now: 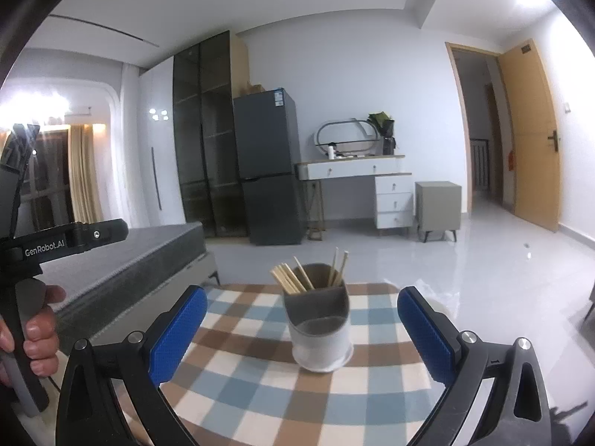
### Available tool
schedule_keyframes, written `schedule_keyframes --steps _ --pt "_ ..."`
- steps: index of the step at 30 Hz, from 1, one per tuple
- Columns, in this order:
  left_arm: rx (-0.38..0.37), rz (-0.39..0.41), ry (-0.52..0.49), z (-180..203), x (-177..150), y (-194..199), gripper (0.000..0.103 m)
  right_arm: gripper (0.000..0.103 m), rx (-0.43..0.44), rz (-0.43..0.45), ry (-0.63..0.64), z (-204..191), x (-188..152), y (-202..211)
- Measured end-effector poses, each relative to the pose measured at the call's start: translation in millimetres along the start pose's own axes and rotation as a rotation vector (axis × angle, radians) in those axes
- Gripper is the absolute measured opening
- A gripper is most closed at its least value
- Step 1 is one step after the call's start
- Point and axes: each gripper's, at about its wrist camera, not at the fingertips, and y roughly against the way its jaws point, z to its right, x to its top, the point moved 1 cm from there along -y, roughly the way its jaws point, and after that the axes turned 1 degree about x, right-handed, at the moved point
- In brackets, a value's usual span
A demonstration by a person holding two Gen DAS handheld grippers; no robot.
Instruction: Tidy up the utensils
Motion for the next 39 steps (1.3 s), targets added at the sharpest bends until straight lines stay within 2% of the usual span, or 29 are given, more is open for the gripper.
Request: schedule_keyframes --steps 8,12,18,27,39 --pt "0.035 -0.028 0.007 -5 -35 -16 0.100 0.103 -0.034 -0.031 0.015 1 -19 0" --pt "0.027 -0.060 0.007 -6 -44 -24 0.100 0.103 -0.031 -0.055 0.011 0 -26 -3" --pt "0.039 -0.052 -0.029 -1 -45 -20 0.100 0.103 -0.029 -0.099 0.027 -6 -33 -9" --pt "0.039 -0.062 -0.021 -4 -45 -19 0.100 0.103 -0.030 -0.111 0.020 -7 -33 -13" --pt "0.049 -0.069 -0.060 1 -48 -17 0.100 0.103 -0.031 -0.117 0.035 -8 -34 -12"
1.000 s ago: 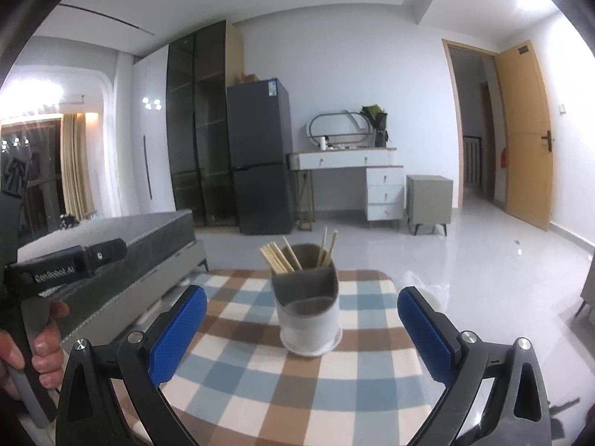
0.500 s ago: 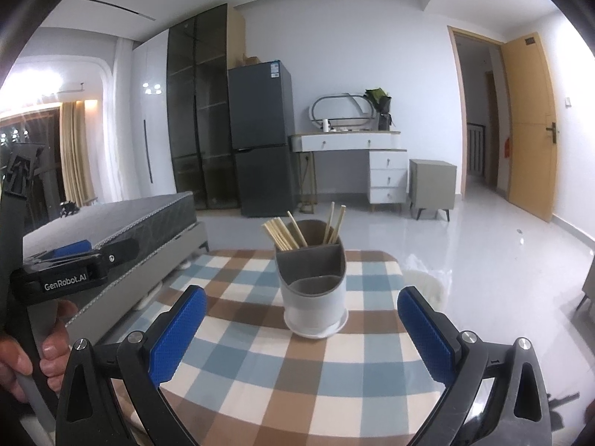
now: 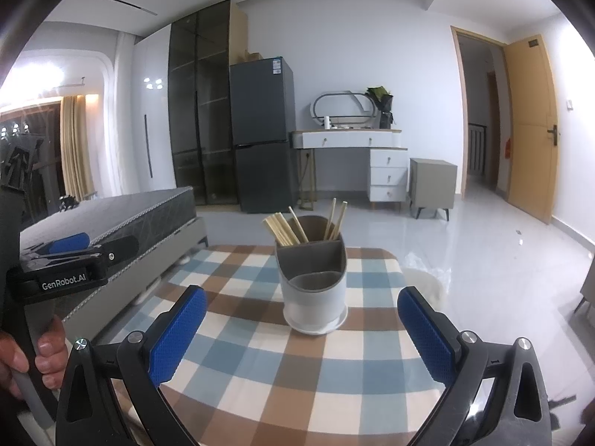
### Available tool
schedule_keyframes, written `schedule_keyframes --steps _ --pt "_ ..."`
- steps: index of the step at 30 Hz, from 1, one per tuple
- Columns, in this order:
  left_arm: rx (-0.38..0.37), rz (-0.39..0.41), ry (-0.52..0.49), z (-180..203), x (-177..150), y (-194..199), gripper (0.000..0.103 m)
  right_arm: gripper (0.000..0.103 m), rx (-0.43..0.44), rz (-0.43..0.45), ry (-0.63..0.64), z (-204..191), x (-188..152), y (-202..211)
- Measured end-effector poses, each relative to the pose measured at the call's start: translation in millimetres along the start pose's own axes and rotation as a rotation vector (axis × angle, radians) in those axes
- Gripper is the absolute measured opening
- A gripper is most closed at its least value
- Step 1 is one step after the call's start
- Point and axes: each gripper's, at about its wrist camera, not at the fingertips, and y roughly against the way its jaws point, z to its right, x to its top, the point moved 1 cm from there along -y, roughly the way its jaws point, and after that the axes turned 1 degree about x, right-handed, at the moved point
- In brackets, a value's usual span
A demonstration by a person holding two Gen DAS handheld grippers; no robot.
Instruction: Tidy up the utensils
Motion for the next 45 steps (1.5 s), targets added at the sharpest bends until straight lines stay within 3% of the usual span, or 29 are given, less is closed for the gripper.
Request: schedule_keyframes --steps 45 --pt "-0.016 -0.026 0.029 -3.4 -1.9 -6.0 0.100 0.103 -0.010 -0.013 0.030 -2.8 -3.0 -4.8"
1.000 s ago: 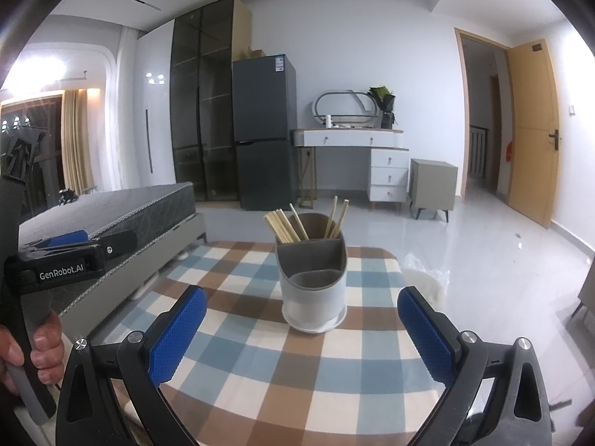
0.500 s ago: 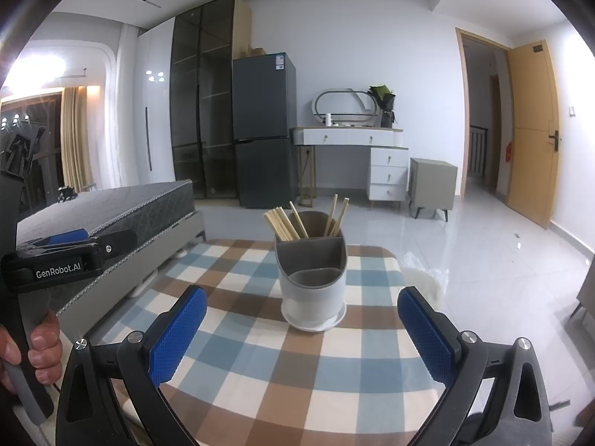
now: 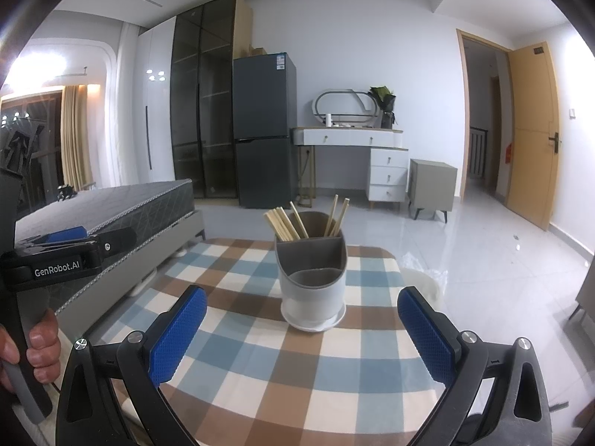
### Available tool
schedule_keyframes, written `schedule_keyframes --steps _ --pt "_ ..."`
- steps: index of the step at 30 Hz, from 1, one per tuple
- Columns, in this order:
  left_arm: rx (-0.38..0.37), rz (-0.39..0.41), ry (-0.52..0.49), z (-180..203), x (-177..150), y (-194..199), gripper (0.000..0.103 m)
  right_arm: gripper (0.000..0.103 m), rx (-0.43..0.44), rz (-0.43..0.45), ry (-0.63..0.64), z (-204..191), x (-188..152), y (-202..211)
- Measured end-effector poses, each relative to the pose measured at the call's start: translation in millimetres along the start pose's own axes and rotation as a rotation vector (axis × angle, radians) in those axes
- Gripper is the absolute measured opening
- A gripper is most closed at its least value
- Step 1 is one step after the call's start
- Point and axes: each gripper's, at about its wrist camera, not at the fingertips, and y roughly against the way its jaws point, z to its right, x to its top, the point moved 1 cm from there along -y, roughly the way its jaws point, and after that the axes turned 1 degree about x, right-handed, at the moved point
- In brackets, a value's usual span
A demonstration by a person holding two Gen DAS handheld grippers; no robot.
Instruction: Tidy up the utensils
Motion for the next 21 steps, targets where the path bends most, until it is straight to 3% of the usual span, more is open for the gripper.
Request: schedule_keyframes --steps 21 --pt "0.014 0.021 -0.013 1.3 0.6 4.6 0.100 0.103 -0.001 -0.002 0.004 -0.2 0.1 -0.1"
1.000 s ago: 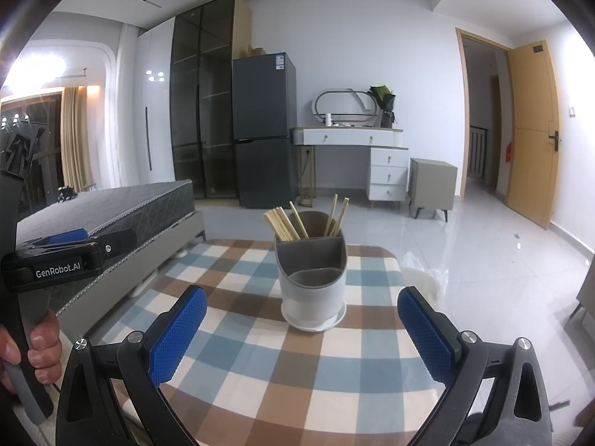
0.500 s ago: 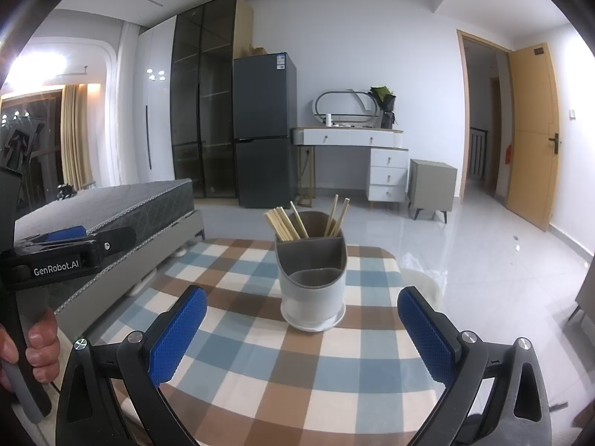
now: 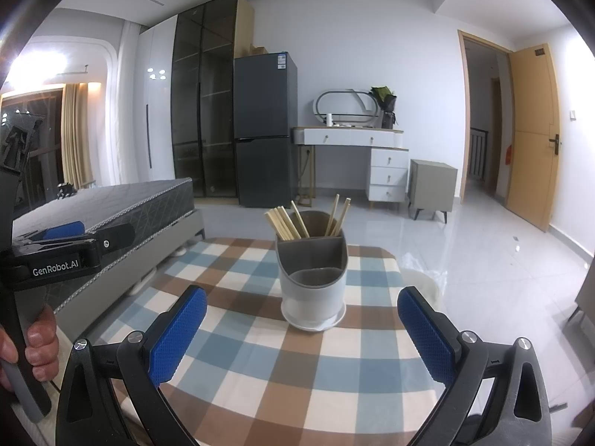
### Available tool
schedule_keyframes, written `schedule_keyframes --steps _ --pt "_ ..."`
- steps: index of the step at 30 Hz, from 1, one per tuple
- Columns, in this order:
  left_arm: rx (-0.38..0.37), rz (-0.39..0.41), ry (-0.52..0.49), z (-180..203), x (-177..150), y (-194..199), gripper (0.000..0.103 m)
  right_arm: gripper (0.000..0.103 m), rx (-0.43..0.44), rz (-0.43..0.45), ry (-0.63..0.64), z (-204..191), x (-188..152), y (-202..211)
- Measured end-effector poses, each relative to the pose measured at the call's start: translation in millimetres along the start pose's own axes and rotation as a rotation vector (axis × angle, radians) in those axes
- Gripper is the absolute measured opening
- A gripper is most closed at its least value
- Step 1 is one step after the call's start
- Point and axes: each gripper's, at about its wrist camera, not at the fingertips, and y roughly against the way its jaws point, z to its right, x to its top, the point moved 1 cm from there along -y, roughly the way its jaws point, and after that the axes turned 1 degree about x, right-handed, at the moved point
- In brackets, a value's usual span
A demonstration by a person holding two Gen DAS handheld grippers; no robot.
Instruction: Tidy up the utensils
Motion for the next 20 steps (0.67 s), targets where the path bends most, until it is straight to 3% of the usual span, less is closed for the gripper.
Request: schedule_keyframes --steps 20 --pt "-0.002 -0.045 0.037 -3.6 -1.0 -6.2 0.100 0.103 0.000 -0.007 0.003 -0.6 -1.8 -1.0"
